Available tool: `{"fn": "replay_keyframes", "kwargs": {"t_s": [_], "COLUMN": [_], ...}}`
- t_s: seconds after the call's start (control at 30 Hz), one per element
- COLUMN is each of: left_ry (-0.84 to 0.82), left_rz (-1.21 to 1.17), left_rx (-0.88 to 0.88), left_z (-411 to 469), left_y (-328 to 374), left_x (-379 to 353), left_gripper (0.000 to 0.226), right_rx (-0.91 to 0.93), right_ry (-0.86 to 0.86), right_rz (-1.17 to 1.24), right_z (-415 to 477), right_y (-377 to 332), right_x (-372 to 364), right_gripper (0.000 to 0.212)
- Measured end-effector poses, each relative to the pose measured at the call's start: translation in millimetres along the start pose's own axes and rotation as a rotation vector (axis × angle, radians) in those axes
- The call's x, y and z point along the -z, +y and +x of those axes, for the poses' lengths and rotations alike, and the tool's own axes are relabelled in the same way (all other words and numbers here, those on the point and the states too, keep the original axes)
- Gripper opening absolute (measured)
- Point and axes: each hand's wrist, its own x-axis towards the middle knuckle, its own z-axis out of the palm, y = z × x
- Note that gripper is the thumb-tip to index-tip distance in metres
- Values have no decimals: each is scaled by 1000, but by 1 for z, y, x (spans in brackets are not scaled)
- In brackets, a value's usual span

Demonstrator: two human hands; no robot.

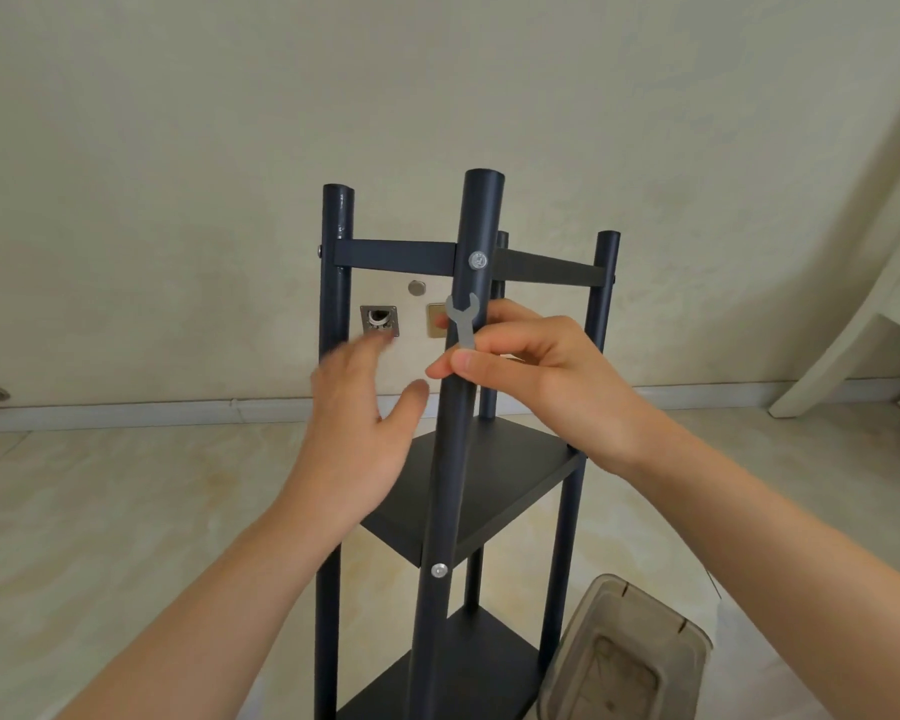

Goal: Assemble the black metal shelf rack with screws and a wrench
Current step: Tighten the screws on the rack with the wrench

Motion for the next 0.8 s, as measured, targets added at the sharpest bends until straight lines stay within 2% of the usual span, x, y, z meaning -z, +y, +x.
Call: {"fn": "replay_keyframes", "kwargs": {"t_s": [0.03, 0.13, 0.23, 0.3, 0.4, 0.53, 0.7, 0.8], "left_ry": [-120, -439, -536, -551, -526, -400, -174, -99], "left_rz": [-154, -592, -793, -822, -740, -684, -672, -660], "left_rx": [83, 308, 400, 373, 272, 176, 166, 191], "left_z": [-2, -6, -6, -8, -15, -22, -19, -14], "left_y": [5, 16, 18, 18, 17, 17, 12, 8], "left_x": [0, -2, -7, -11, -17, -24, -26, -23], "left_gripper": [45, 53, 60, 62, 60, 61, 63, 66], "right_rx": [2, 13, 21, 34, 55, 65, 58, 2], "right_ry": [2, 26, 75, 105, 105, 64, 73, 109], "right_rz": [4, -1, 18, 42, 48, 3, 13, 9], "right_z": [1, 1, 1, 2, 2, 3, 3, 3], "right_y": [1, 1, -3, -5, -6, -5, 1, 6], "right_x": [0, -2, -5, -3, -2, -5, 0, 1], "right_gripper": [17, 17, 17, 17, 17, 17, 17, 17]}}
